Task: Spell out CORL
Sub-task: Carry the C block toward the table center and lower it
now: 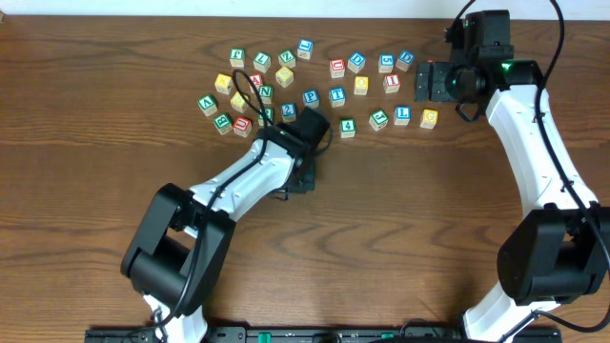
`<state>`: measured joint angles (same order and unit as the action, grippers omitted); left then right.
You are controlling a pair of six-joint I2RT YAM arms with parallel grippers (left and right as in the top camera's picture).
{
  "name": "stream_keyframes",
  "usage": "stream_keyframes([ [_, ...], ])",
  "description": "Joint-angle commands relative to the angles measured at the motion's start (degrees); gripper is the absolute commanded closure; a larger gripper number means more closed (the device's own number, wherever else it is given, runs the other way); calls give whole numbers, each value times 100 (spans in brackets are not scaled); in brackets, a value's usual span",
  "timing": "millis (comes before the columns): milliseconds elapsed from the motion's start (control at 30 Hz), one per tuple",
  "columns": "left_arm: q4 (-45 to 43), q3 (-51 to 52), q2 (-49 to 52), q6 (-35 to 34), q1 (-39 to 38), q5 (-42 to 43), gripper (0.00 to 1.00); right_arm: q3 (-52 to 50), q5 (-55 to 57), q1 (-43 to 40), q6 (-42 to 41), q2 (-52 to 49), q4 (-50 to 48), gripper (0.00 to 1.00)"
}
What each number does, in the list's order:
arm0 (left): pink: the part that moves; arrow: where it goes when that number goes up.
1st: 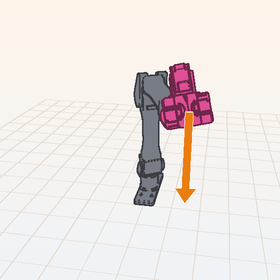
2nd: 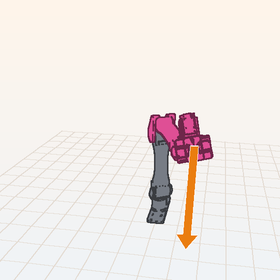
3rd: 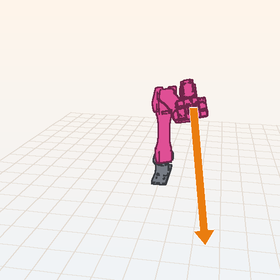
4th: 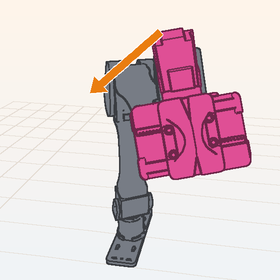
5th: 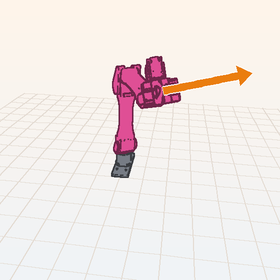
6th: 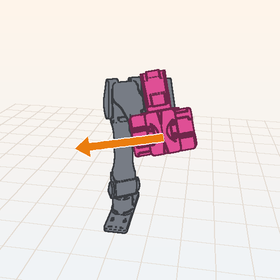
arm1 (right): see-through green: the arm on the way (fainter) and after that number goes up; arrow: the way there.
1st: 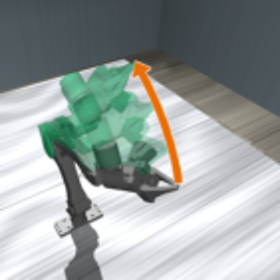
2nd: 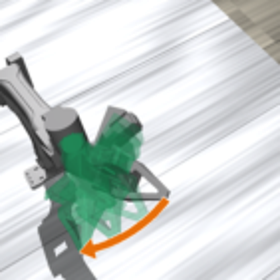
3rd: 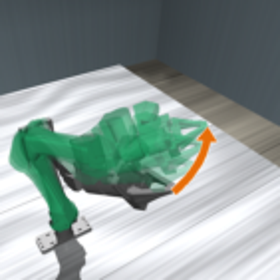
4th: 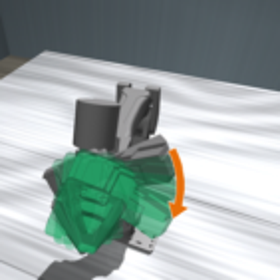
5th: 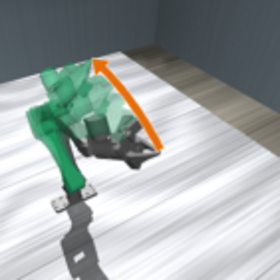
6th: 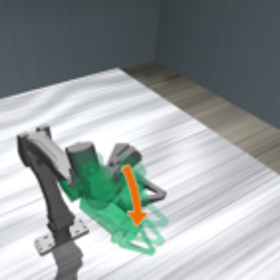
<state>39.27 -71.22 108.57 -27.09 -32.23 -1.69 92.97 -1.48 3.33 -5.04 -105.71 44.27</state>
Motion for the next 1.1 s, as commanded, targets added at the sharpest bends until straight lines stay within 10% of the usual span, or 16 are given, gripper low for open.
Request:
stream_keyframes([
  [0,-109,31,-186,-87,107,-85,72,87,48,-66,-70,46,-2,1],
  [700,-358,146,-153,-79,107,-87,59,87,48,-66,-70,46,11,1],
  [1067,-424,111,-153,1113,109,535,60,87,48,-66,-70,46,11,1],
])
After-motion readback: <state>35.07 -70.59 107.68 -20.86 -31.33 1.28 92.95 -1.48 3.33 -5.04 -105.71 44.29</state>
